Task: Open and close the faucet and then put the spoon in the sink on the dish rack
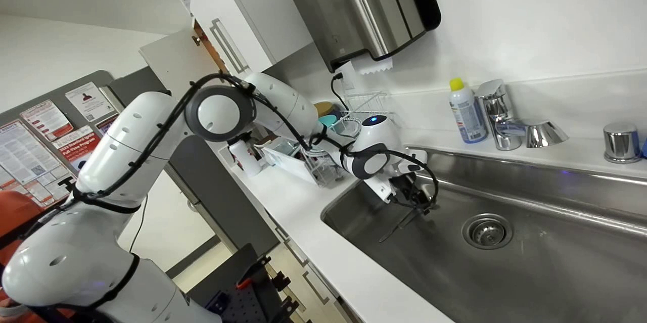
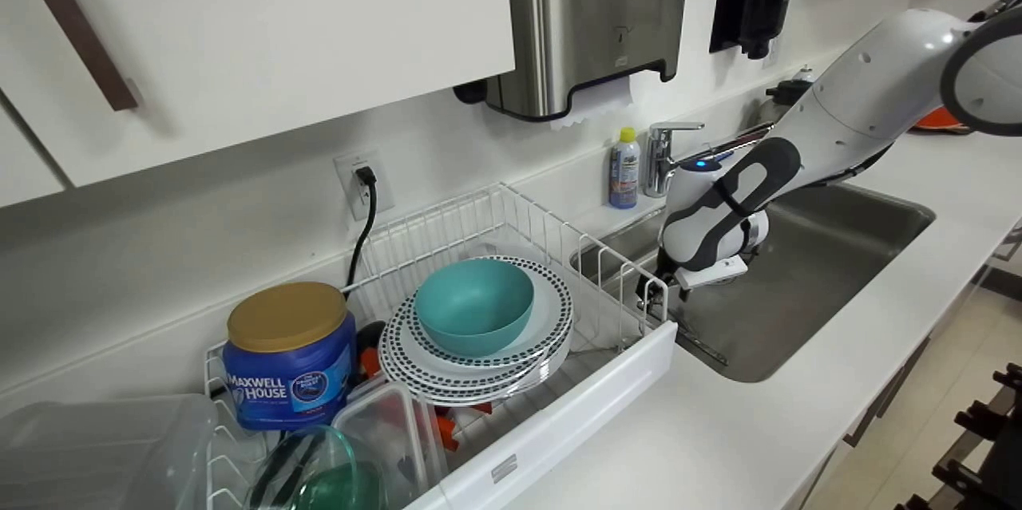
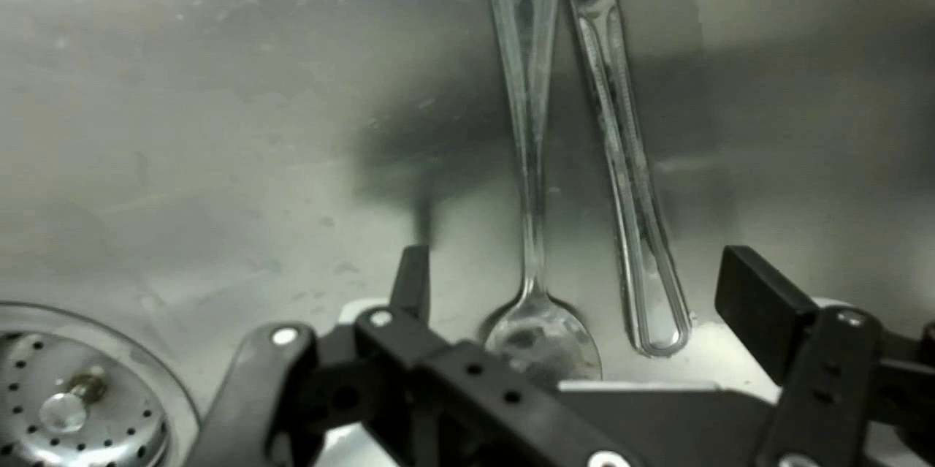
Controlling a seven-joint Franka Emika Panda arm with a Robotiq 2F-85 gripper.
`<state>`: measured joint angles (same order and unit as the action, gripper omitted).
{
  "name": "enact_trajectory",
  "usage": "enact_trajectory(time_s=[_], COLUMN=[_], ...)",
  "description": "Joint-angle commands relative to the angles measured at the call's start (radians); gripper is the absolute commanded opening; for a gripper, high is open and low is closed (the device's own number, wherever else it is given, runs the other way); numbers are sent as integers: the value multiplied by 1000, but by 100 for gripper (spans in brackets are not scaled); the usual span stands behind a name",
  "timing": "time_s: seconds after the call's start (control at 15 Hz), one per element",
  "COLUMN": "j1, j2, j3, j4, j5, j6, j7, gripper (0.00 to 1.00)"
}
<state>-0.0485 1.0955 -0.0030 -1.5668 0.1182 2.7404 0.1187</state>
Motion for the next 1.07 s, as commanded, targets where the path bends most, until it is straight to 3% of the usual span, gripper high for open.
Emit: enact_trajectory(time_s=[0.0, 0.07, 0.13, 0.4, 0.53, 0.8, 1.0], j1=[15, 20, 26, 42, 46, 56, 62], j2=[-54, -56, -57, -52, -51, -48, -45], j3=[-28, -37, -45, -72, -76, -80, -81], j4=[-65, -65, -63, -57, -60, -62, -61], j5=[-5, -8, -11, -17, -18, -21, -22], j6=[28, 26, 22, 8, 7, 0, -3], j7=[11, 15, 18, 26, 25, 24, 25], gripper=[100, 97, 79, 61, 59, 68, 65])
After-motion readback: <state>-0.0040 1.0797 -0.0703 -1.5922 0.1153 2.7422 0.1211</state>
